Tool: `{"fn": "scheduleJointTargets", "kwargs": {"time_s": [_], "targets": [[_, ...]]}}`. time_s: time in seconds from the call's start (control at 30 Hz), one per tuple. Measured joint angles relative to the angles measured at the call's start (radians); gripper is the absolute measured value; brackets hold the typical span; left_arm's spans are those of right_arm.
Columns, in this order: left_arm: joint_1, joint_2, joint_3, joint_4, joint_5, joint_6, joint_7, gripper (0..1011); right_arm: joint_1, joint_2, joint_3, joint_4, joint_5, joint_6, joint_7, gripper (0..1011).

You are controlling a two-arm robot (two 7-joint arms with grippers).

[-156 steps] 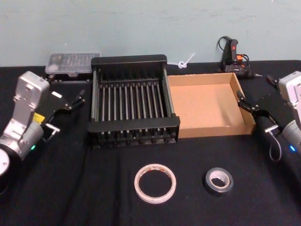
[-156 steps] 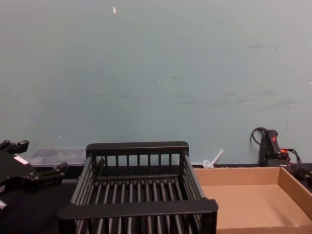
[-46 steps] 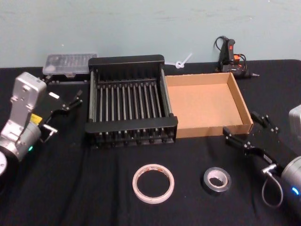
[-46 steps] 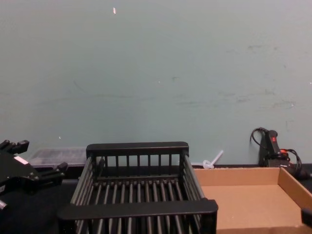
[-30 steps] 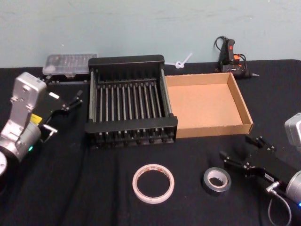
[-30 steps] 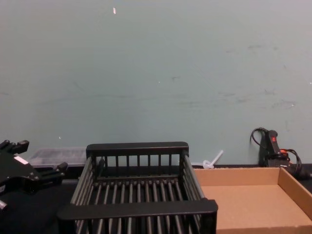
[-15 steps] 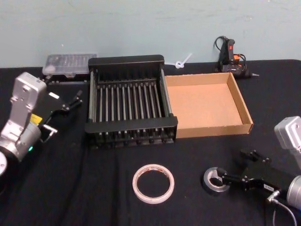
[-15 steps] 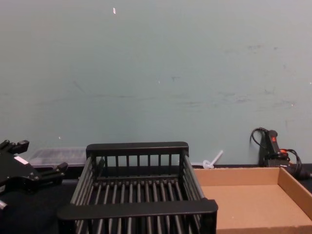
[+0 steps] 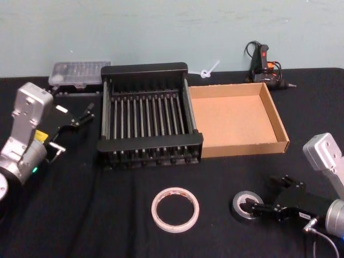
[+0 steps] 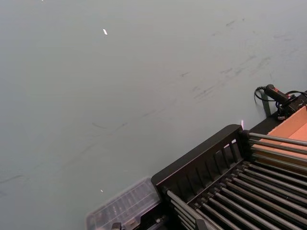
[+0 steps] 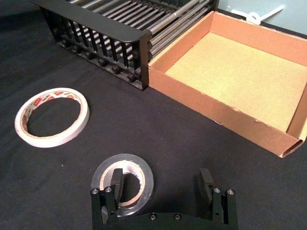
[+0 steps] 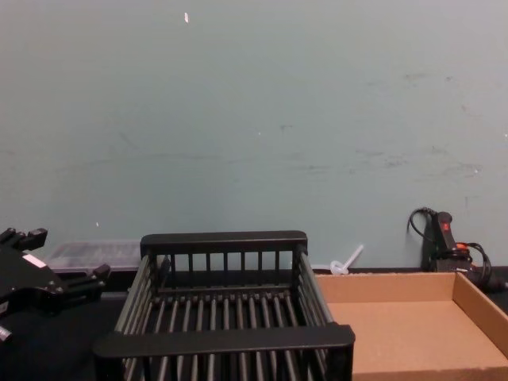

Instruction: Pick up the white tape and place it into the black box , Pick up the silver tape and place it into the brown box.

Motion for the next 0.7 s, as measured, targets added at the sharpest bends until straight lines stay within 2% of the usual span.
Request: {"fn": "scheduleJointTargets", "kwargs": {"time_s": [0.3, 0.7], "targets": [[0.0, 0.0, 0.0, 0.0, 0.0, 0.0, 0.0, 1001, 0.042, -0.01, -0.017, 0.025, -0.019, 0.027, 0.017, 1000], [0.0, 0.0, 0.0, 0.0, 0.0, 0.0, 0.0, 1001, 0.069, -0.013, -0.039, 0.04, -0.034, 0.049, 0.038, 1000]]}}
